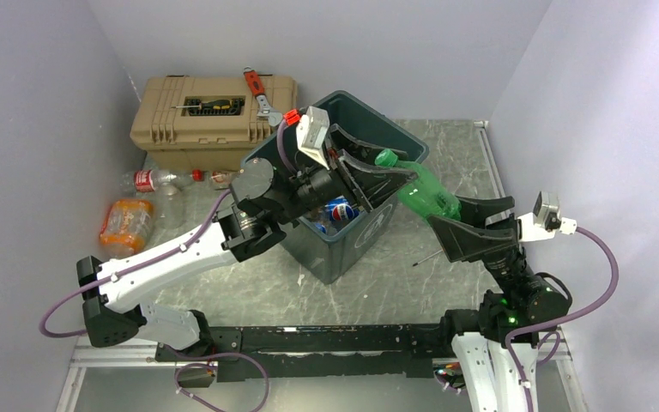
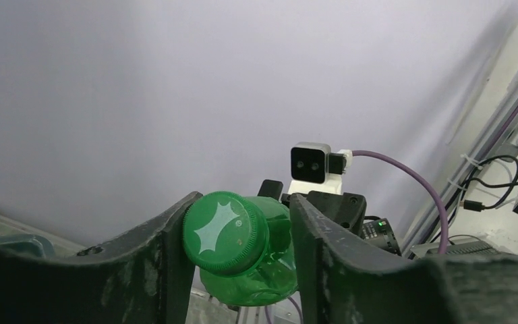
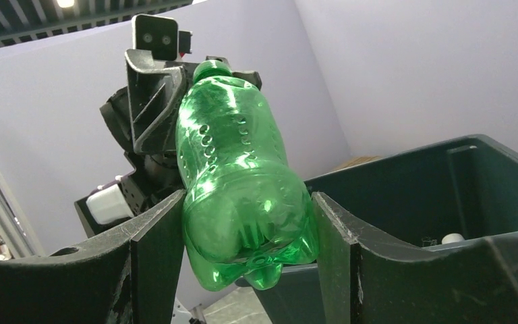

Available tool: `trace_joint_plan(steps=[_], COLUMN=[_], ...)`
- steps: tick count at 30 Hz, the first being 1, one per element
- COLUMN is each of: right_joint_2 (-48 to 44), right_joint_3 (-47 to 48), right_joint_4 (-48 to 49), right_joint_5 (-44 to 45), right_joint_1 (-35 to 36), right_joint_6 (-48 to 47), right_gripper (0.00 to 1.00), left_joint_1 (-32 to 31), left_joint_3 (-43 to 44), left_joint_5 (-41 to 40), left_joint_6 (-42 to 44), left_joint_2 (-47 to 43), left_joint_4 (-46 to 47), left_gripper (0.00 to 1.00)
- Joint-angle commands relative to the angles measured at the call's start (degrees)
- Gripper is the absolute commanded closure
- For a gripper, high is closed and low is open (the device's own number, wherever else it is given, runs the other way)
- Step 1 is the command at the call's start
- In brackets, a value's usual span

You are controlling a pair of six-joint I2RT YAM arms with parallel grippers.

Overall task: Put the plastic bottles in the bin
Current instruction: Place the plastic bottle in the trash bin.

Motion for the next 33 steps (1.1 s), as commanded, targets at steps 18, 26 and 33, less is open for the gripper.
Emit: trace_joint_plan(steps=[18, 26, 33], right_joint_2=[-0.76, -1.25, -4.00], right_joint_3=[-0.84, 5.42, 17.65], right_joint_4=[2.73, -12.73, -40.91], right_joint_5=[-1.14, 2.51, 16.73], right_joint_1=[0.29, 0.29, 3.48], right_joint_6=[1.50, -1.49, -10.63], right_gripper=[0.80, 0.01, 0.00], left_joint_1=[-0.39, -0.40, -0.38], left_joint_3=[3.30, 8.29, 22.95], left_joint_5=[1.63, -2.72, -15.84], left_joint_6=[1.60, 8.57, 26.61], left_joint_2=[-2.54, -4.72, -6.92], left_joint_4=[1.37, -10.94, -35.76], left_gripper=[1.00, 1.00, 1.00])
